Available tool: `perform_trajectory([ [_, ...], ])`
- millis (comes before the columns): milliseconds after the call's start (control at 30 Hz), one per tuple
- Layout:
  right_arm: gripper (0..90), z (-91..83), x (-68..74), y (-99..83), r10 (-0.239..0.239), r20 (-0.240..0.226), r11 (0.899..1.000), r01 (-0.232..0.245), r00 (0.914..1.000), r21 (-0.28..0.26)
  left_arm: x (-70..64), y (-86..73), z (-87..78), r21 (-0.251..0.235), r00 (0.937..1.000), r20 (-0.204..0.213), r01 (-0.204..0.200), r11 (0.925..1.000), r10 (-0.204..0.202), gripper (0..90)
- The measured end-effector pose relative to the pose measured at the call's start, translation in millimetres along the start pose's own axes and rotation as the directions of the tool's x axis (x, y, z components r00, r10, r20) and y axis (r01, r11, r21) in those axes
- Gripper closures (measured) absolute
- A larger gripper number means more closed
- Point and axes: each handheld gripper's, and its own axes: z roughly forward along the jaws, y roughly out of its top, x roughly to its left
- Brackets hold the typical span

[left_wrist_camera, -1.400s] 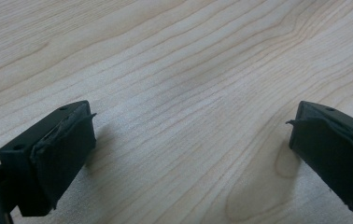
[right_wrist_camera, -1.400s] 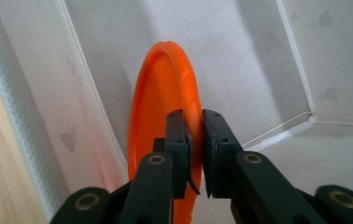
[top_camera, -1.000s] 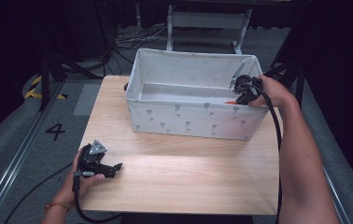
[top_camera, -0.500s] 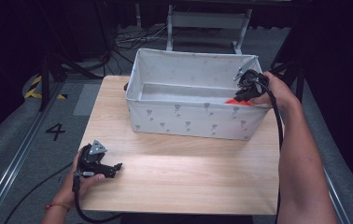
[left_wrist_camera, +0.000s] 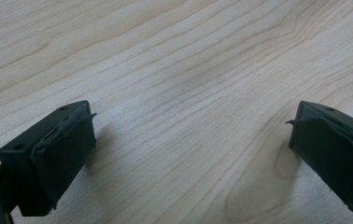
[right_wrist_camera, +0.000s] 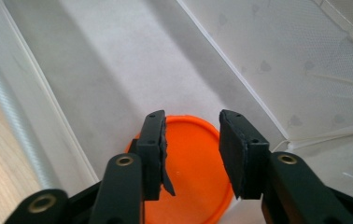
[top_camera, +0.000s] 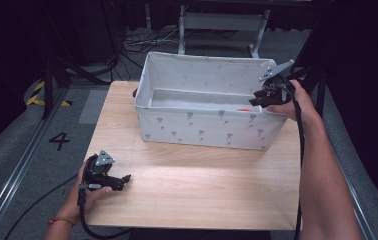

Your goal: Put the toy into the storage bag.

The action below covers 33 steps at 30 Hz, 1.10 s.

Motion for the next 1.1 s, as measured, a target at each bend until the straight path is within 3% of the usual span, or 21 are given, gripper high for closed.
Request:
perform_trajectory([
  [133,51.1,-7.3,2.1,-5.0,0.057,0.025,0.998,-0.056,0.9981,-0.038,0.2,0.1,0.0,-0.001,1.0000,-0.002,-0.002,1.0000,0.002,0.8],
  [400,36.6,-19.7,4.5,-13.5,0.122,0.082,0.987,-0.112,0.9892,-0.112,0.2,0.1,0.0,-0.001,1.0000,-0.002,-0.003,1.0000,0.003,0.8],
  [567,28.9,-30.4,8.3,-16.0,0.160,0.079,0.975,-0.145,0.9839,-0.167,0.0,0.0,0.0,0.000,1.0000,0.000,0.000,1.0000,0.000,0.8],
  [833,23.3,-44.3,22.4,-21.2,0.172,0.109,0.967,-0.146,0.9791,-0.211,0.2,0.1,0.0,-0.001,1.0000,-0.002,-0.003,1.0000,0.003,0.8],
  [1100,19.3,-57.5,37.8,-29.0,0.152,0.174,0.969,-0.112,0.9730,-0.221,0.2,0.1,0.1,-0.001,1.0000,-0.002,-0.002,1.0000,0.002,0.8],
])
